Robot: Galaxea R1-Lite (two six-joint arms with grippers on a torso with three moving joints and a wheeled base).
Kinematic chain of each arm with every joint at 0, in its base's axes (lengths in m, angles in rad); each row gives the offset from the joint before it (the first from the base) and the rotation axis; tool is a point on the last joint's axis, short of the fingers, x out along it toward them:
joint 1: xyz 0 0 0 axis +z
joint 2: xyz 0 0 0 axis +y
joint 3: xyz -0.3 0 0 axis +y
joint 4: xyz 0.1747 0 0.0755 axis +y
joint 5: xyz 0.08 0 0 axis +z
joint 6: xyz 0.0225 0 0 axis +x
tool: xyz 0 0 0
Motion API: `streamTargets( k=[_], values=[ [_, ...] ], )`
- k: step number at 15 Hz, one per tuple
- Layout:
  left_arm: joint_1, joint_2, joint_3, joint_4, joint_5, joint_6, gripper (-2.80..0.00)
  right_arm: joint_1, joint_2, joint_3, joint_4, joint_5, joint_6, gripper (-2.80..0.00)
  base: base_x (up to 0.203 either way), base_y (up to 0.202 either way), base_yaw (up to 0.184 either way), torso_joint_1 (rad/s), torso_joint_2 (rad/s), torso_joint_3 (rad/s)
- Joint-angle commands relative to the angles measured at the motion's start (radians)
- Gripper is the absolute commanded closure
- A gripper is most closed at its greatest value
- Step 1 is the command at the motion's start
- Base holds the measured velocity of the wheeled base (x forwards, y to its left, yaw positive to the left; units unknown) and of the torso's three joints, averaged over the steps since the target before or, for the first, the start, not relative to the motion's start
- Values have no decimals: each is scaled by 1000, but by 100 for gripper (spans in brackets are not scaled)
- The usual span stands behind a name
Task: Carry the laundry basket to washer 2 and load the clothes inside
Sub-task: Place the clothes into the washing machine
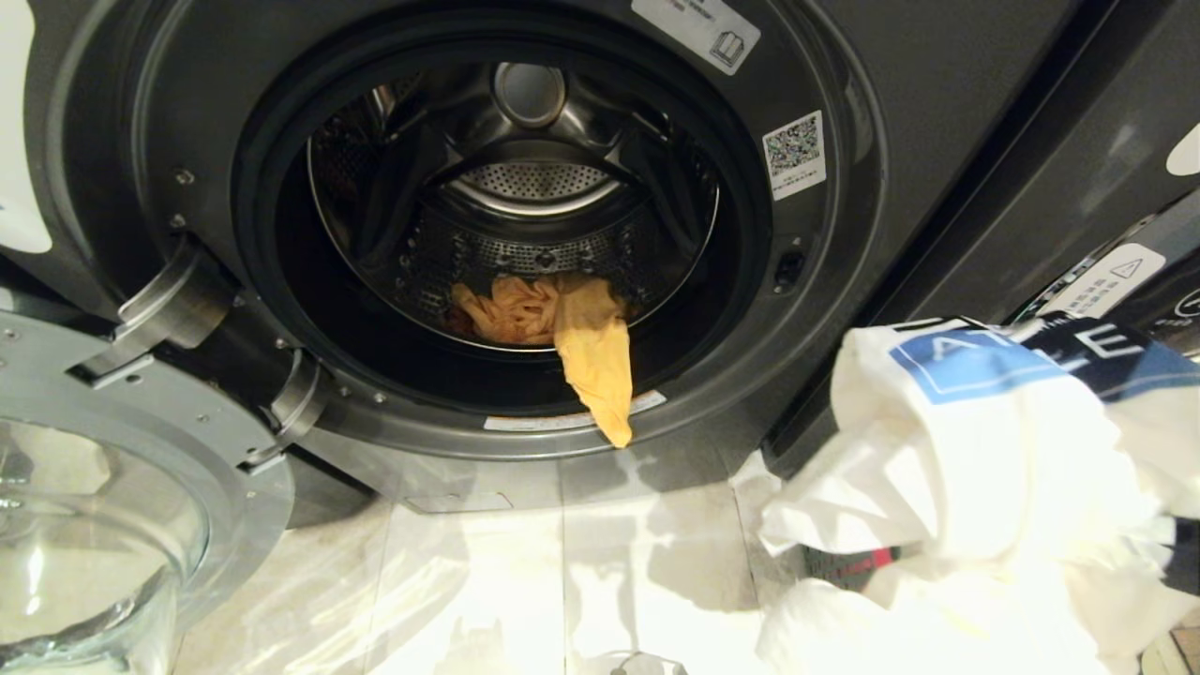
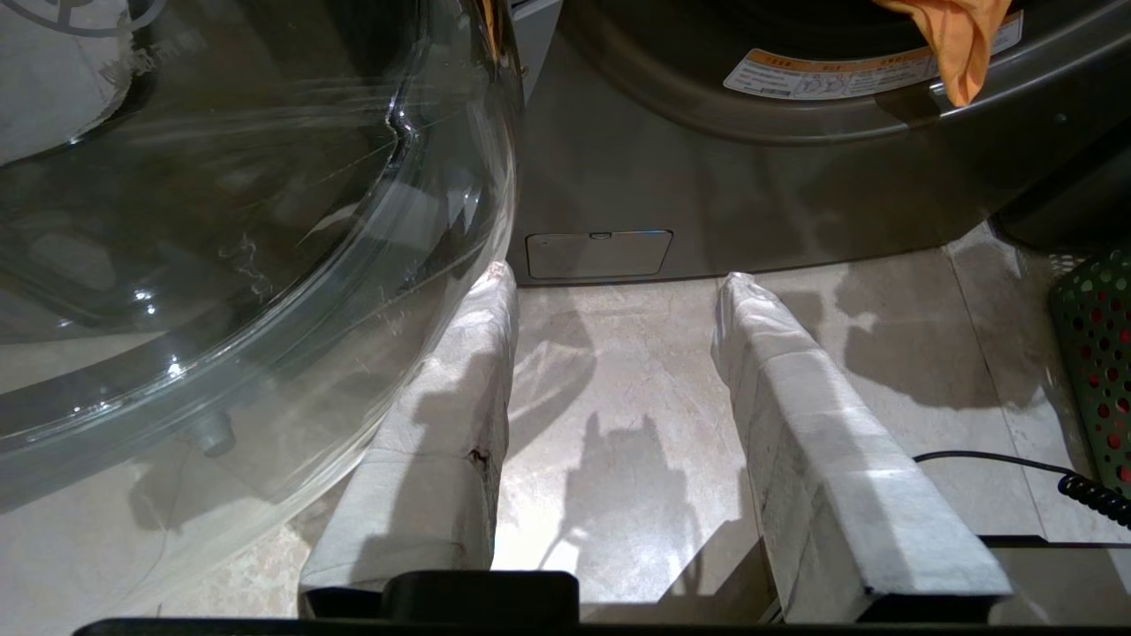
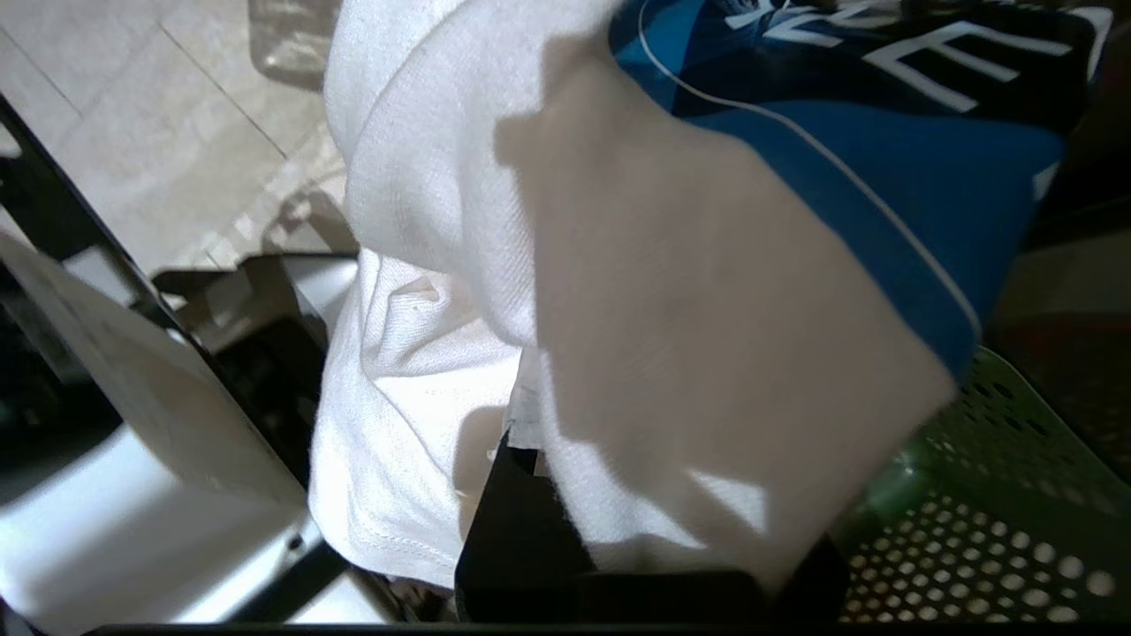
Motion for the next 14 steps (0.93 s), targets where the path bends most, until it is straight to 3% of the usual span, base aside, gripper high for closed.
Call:
streamTargets(
  k=[1, 6, 10, 14],
  values=[
    [0, 1, -1, 0, 0, 0, 0, 17, 144, -58, -18, -1, 58, 0, 0, 0, 0, 0, 0, 0],
    [0, 1, -1, 0, 1, 0, 0, 188, 280, -117, -34, -21, 104, 0, 0, 0, 0, 0, 0, 0],
    [0, 1, -2, 0, 0, 0, 0, 203, 434, -257, -39, -52, 103, 0, 0, 0, 0, 0, 0, 0],
    [0, 1, 0, 0, 1, 0, 0, 201, 643, -372, -159, -57, 103, 0, 0, 0, 0, 0, 0, 0]
  ],
)
